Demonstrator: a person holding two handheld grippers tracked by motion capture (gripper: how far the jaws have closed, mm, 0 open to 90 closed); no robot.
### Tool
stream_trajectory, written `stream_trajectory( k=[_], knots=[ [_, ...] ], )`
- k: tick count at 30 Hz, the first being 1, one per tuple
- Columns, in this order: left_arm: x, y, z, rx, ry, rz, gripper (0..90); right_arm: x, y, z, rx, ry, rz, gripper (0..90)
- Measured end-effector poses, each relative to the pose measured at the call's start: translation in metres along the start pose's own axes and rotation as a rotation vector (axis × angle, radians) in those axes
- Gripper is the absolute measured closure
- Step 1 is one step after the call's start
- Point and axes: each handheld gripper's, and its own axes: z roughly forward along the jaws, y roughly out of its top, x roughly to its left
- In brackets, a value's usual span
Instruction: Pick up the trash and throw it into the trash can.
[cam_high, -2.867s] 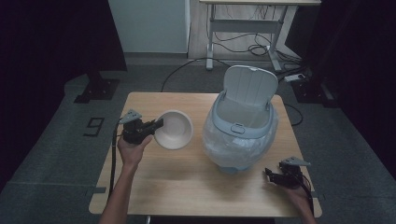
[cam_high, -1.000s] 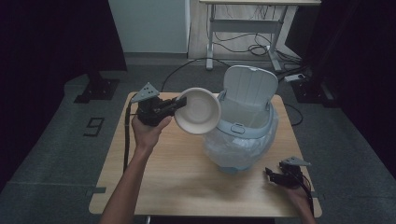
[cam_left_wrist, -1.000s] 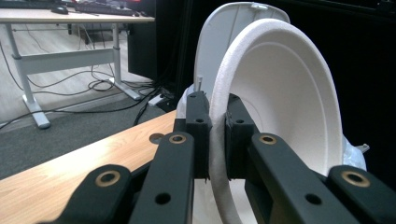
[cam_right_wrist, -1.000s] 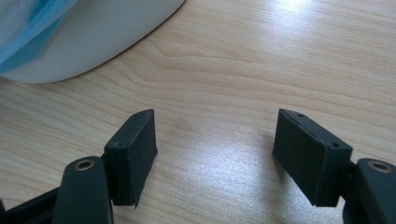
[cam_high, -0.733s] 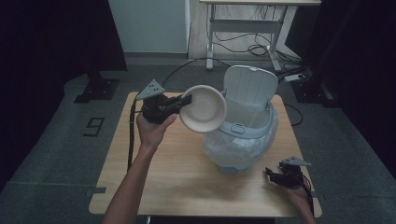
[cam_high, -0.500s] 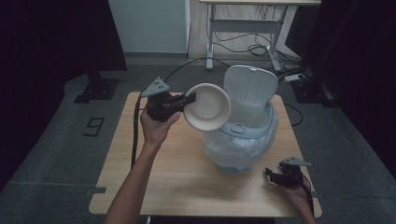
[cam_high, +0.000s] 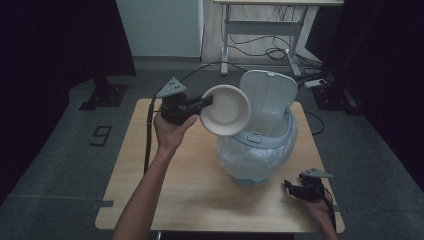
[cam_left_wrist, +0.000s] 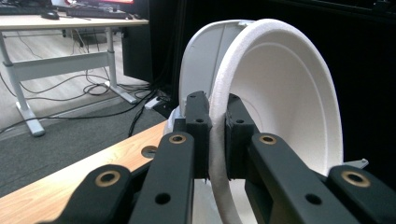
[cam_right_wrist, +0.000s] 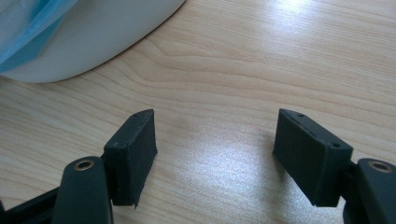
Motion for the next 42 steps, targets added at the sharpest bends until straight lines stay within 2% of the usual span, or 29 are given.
stream_trajectory(
  k=[10,21,35,42],
  knots=[
    [0.000,0.005,0.012,-0.005,-0.021,-0.022,82.9,0.000,0.000,0.000,0.000,0.000,0.000,29.3],
    [0.000,0.011,0.024,-0.012,-0.024,-0.031,82.9,0.000,0.000,0.000,-0.001,-0.001,0.000,29.3],
    [-0.002,0.016,0.051,-0.001,-0.039,-0.029,82.8,0.000,0.000,0.000,-0.001,0.002,0.003,29.4],
    [-0.005,0.022,0.061,-0.014,-0.043,-0.016,82.8,0.000,0.000,0.000,0.000,0.001,0.001,29.4]
  ],
)
